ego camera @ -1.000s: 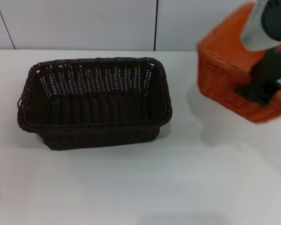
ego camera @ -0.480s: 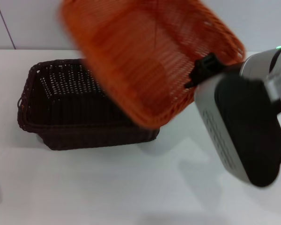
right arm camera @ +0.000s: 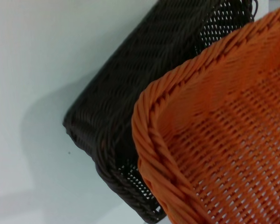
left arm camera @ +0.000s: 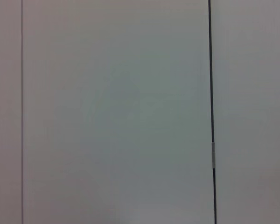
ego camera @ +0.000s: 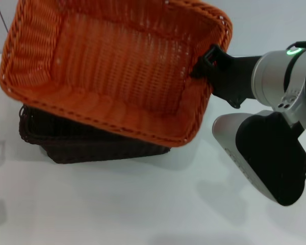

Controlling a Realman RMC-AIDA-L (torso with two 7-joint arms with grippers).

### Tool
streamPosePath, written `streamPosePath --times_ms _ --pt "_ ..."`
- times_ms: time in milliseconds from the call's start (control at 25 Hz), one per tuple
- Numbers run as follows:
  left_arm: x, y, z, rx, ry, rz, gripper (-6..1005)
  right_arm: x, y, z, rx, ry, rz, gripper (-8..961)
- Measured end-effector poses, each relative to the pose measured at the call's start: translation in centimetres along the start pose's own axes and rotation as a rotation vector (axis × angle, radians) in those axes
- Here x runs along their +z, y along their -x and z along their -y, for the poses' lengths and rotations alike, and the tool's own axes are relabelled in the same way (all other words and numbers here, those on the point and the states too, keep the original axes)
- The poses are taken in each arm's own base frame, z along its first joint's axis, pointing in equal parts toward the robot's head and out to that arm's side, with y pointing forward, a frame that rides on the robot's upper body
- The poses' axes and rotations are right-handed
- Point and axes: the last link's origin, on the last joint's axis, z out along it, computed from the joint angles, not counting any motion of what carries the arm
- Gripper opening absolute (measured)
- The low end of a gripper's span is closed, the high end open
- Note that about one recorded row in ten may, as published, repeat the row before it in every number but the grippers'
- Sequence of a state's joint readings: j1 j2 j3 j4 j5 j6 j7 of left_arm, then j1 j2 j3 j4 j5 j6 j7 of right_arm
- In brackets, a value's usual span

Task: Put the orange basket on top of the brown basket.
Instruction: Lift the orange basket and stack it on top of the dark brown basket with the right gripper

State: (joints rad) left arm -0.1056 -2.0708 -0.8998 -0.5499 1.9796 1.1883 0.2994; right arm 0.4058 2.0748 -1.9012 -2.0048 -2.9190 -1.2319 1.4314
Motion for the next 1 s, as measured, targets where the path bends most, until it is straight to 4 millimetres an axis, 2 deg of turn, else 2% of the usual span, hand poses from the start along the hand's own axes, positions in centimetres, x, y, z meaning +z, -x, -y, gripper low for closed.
streamPosePath --times_ms 440,720,880,1000 --pt "-0.1 -0.1 -0.2 -0.011 0.004 -0.004 726 2.6 -0.9 -0.5 -0.066 0.002 -0.017 166" --pt "-0.1 -0.1 -0.1 -0.012 0.003 -0.003 726 4.9 -1.7 -1.1 -0.039 -0.055 -0.043 166" --pt "-0.1 -0.1 -0.2 -0.013 0.004 -0.003 726 5.1 -1.5 -1.3 0.004 -0.054 -0.035 167" --pt "0.0 -0.1 -0.3 -0.014 0.006 -0.005 726 5.1 -1.3 -1.6 0.01 -0.044 -0.031 260"
